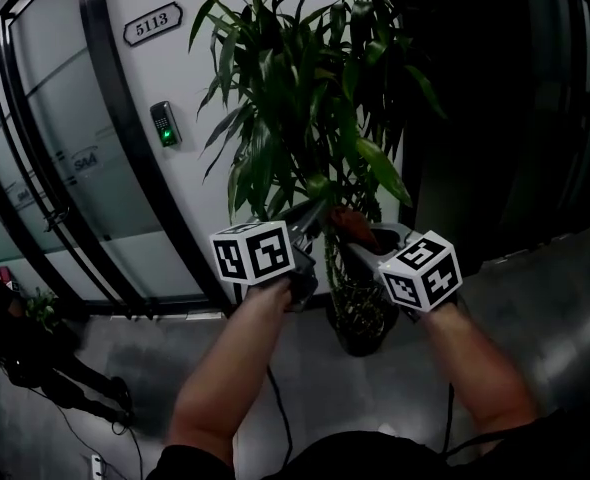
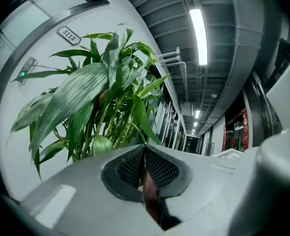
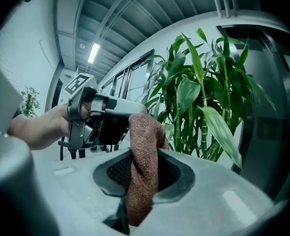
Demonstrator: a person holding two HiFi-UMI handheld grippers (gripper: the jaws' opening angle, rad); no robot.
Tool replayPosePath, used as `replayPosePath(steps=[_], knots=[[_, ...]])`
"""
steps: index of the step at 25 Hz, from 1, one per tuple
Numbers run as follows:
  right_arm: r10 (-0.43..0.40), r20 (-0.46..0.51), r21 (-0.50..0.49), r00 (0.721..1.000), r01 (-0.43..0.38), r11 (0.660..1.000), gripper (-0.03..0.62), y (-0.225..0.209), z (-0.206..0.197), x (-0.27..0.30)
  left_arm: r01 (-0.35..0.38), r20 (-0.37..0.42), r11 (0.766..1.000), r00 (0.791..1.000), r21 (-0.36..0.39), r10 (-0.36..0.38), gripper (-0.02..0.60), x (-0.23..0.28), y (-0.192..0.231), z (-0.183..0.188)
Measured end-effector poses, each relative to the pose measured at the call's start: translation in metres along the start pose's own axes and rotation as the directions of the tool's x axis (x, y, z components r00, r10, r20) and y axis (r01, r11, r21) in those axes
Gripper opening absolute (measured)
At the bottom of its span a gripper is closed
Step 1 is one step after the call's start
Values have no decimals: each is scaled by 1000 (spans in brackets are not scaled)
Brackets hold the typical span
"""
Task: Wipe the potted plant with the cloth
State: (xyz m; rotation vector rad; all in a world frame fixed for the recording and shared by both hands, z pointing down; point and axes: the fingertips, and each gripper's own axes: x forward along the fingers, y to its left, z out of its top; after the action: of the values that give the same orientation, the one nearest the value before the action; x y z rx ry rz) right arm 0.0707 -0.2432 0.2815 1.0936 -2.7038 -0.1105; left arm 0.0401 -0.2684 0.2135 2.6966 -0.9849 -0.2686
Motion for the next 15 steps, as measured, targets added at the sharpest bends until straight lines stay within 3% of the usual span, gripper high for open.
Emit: replayPosePath(steps=[4,8,12,15], knots=[[-4,23,22,1000,3,1000,71,13,-3,-9,-5,-33,998,999,62,7,17,-20,-5,-13],[-6,85,53,996,1,999,71,38,-9,-26,3,-95,994,995,110,8,17,-51,-9,-49],[-9,141,86,990,-3,996,71,69,-28,-48,-19,-132,990,991,137,38,17,-89,-5,-92],[-19,146,128,989,0,992,71,93,-51,-69,-39,-128,994,990,106,53,17,-122,-6,-119]])
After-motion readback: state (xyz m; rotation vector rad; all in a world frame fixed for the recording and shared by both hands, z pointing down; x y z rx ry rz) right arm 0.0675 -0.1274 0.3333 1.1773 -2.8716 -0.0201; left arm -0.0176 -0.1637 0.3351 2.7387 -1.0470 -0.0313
